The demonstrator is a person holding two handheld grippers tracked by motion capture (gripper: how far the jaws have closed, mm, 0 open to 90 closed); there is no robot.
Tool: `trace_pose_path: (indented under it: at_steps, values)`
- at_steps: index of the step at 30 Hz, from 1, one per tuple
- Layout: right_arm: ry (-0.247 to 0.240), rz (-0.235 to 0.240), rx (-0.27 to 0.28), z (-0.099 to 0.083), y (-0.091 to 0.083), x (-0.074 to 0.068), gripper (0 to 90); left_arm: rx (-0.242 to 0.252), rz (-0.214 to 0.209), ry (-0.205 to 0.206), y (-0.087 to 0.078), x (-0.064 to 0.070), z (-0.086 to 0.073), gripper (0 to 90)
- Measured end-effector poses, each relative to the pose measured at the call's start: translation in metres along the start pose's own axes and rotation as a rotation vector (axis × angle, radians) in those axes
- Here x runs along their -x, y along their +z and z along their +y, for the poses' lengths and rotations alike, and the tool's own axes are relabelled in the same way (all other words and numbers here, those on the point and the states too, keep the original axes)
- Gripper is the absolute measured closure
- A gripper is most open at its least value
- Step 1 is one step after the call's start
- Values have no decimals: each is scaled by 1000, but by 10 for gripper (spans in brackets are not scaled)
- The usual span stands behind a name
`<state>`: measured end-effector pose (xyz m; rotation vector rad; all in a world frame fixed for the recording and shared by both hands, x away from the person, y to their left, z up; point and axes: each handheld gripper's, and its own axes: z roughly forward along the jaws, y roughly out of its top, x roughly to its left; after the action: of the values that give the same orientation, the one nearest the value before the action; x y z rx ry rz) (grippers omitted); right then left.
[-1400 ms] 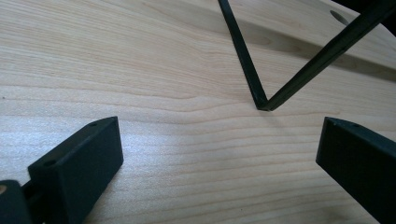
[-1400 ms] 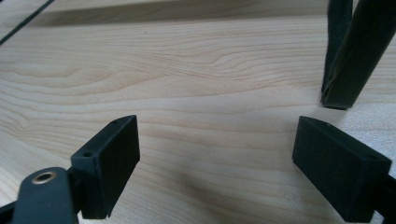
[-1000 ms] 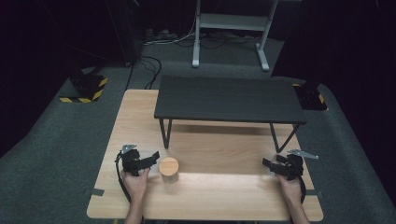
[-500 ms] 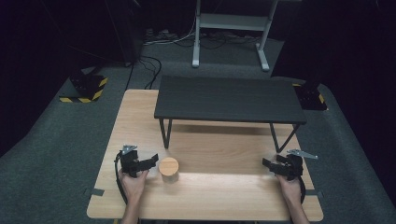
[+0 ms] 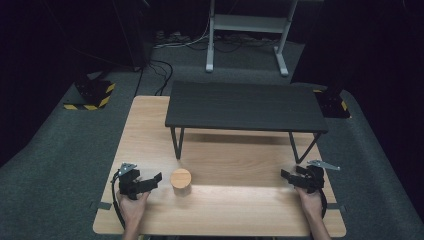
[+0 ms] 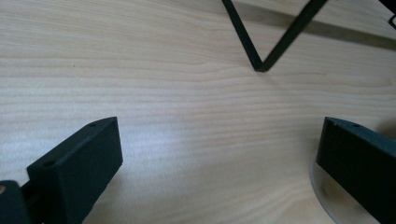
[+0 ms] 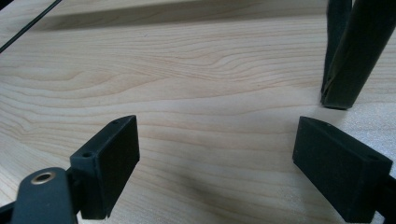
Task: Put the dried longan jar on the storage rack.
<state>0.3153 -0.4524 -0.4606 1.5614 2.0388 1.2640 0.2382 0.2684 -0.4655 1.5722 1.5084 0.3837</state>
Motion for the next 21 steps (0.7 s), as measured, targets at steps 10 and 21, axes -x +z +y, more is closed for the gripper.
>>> trace_pose_path:
  at_steps: [10,21]
  values:
    - [5,2,1,0,0,0,141,-21,-63,58,-19,7,-15,4]
    - [2,0,1,0,0,0,141,-41,-114,168,-25,34,-25,4]
